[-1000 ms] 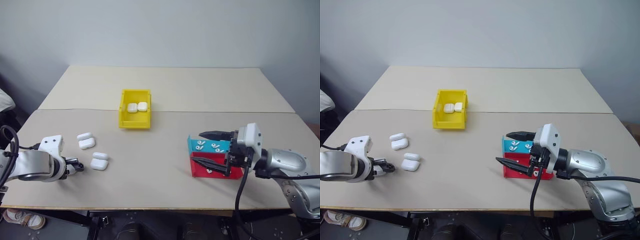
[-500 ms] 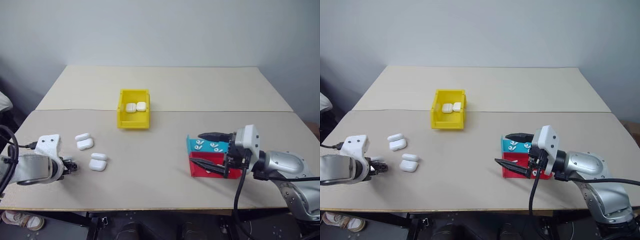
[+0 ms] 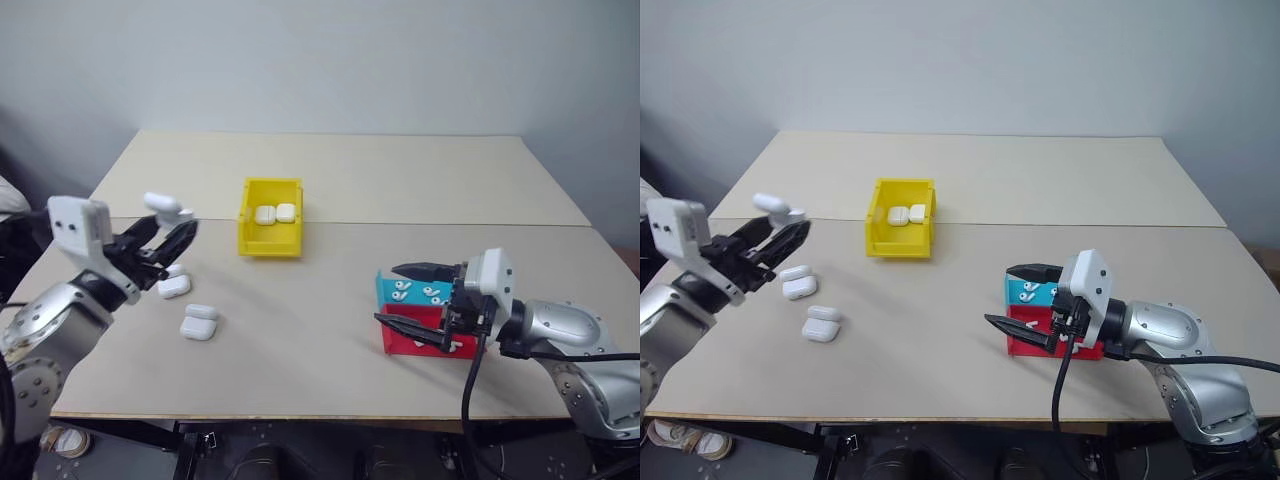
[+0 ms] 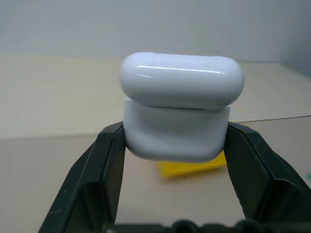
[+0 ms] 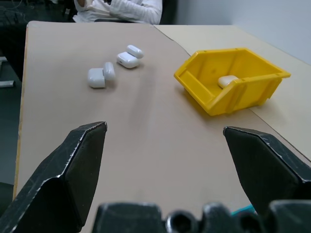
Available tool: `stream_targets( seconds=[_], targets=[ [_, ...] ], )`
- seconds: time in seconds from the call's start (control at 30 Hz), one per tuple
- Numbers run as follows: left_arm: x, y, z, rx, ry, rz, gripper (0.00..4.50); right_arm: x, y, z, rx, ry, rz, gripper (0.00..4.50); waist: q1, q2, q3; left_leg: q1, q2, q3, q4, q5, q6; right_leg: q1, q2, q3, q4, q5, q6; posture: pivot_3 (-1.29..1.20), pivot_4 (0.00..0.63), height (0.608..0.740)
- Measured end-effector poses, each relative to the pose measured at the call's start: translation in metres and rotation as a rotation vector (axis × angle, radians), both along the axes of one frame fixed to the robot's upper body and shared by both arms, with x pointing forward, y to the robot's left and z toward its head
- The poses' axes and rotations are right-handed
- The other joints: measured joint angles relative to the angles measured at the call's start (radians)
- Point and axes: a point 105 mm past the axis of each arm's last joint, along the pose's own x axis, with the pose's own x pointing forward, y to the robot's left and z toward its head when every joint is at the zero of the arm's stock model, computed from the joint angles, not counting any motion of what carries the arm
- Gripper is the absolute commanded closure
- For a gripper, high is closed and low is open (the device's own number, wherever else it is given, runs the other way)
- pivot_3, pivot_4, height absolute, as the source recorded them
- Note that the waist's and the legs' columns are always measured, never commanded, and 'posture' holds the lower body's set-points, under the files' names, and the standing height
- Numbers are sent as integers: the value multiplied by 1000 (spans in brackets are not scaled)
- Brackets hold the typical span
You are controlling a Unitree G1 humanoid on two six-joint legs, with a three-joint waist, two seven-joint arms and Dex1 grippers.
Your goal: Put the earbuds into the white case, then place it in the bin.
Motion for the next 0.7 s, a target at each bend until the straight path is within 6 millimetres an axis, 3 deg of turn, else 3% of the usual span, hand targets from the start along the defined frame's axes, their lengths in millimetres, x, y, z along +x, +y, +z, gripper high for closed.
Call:
stream_targets(
  seconds=[0.23, 0.33, 0.43, 0.57, 0.7],
  targets=[
    [-2, -75, 5, -10, -110, -480, 1734, 9, -4, 6, -75, -65, -7, 0, -1, 0, 0, -2, 0, 0, 1, 0, 0, -1, 0, 0, 0, 0, 1, 0, 150, 740],
    [-13, -102, 8, 3, -144, -703, 1734, 14, -11, -2, -186, -82, -18, 0, -5, 0, 0, -2, 0, 0, 1, 0, 0, -1, 0, 0, 0, 0, 1, 0, 150, 740],
    [-22, -113, 10, 18, -174, -881, 1734, 16, -20, -12, -300, -69, -9, 0, -9, 0, 0, -1, 0, 0, 1, 0, 1, -1, 1, 0, 0, 0, 2, 0, 150, 740],
    [-26, -112, 11, -12, -190, -1047, 1734, 13, -27, -18, -427, -42, 31, 0, -10, 0, 0, -1, 0, 0, 1, 0, 1, 0, 1, 0, 0, 0, 2, 0, 150, 740],
    [-27, -120, 12, -54, -229, -1105, 1734, 12, -33, -18, -557, 3, 28, 0, -9, 0, 0, -2, 0, -1, 3, 0, 1, 0, 1, 0, 0, 0, 2, 0, 150, 740]
  ],
)
